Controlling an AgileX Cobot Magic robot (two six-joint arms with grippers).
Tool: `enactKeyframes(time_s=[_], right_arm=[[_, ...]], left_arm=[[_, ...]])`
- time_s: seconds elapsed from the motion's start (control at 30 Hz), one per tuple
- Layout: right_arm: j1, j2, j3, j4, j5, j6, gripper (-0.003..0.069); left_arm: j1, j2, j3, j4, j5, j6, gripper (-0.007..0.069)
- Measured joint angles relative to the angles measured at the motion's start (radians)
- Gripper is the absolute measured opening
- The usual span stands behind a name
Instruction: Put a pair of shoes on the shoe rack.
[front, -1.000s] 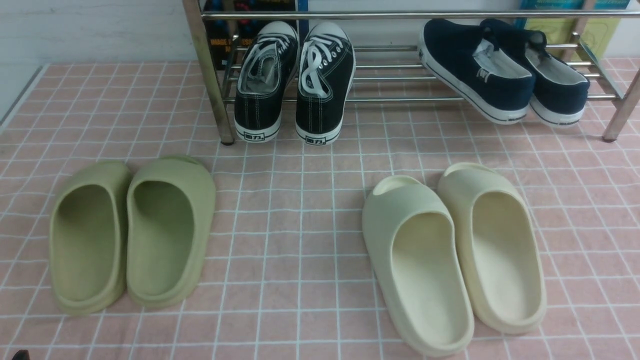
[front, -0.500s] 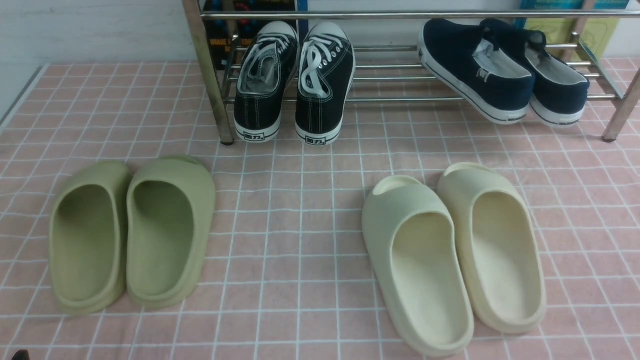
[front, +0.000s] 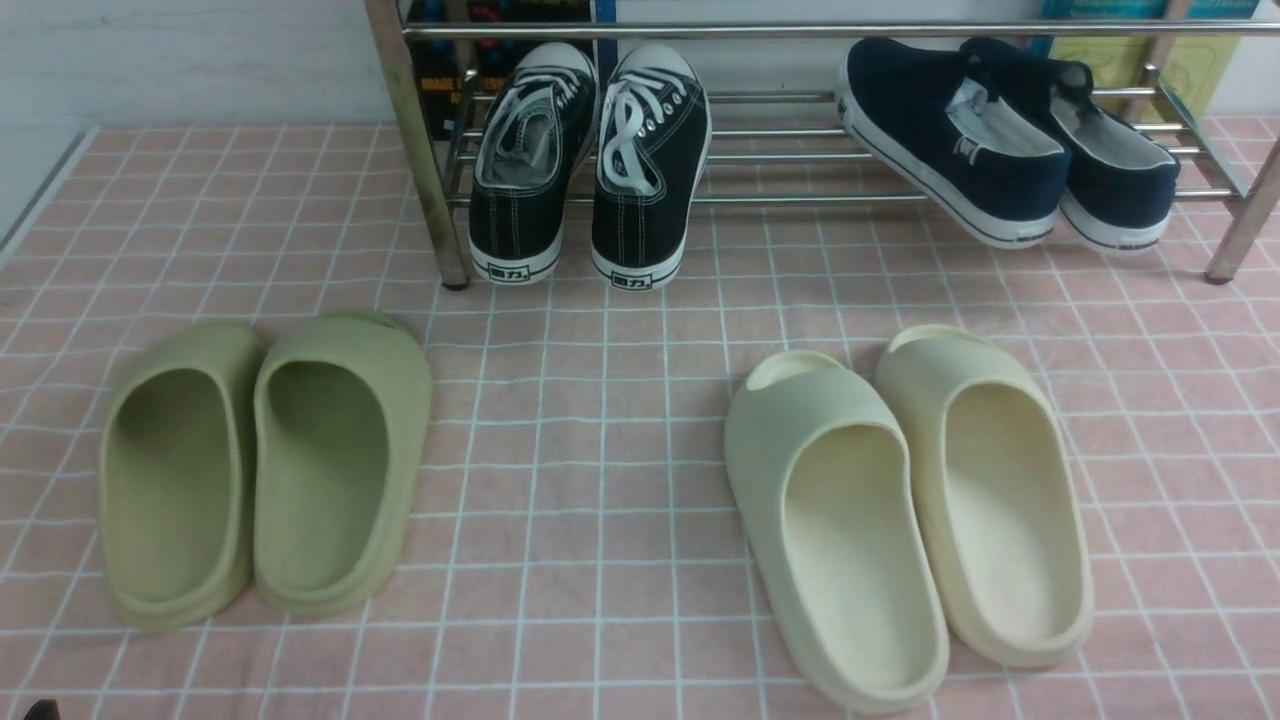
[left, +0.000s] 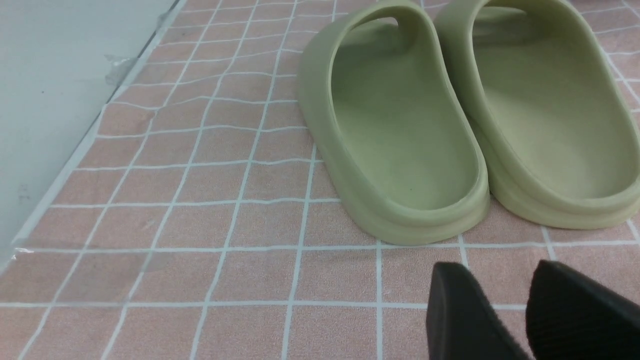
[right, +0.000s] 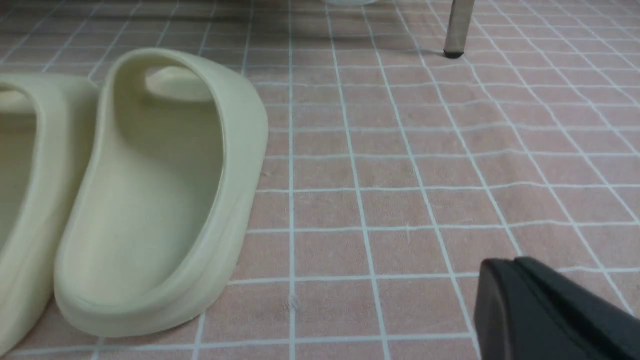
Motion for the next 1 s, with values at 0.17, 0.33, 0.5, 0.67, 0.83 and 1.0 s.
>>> enactKeyframes(time_s=[0.17,0.33,0.5,0.67,0.83,1.0], right_arm=[[0.000,0.000,-0.004,0.000,0.021,0.000,-0.0008],[0.000,0.000,-0.005,0.000,0.026,0.000,-0.0005],[0.000,0.000,-0.005,0.000,0.026,0.000,-0.0002],[0.000,0.000,-0.005,0.000,0.027,0.000,0.0000],[0.000,0.000,-0.005,0.000,0.027,0.000,0.0006],[0.000,0.000,-0.005,0.000,0.027,0.000,0.0009]], left_arm=[[0.000,0.000,0.000,0.000,0.000,0.000,0.0238],[0.000,0.000,0.000,0.000,0.000,0.000,0.0238],[0.000,0.000,0.000,0.000,0.000,0.000,0.0238],[0.000,0.000,0.000,0.000,0.000,0.000,0.0238],[0.000,0.000,0.000,0.000,0.000,0.000,0.0238],[0.000,0.000,0.000,0.000,0.000,0.000,0.0238]])
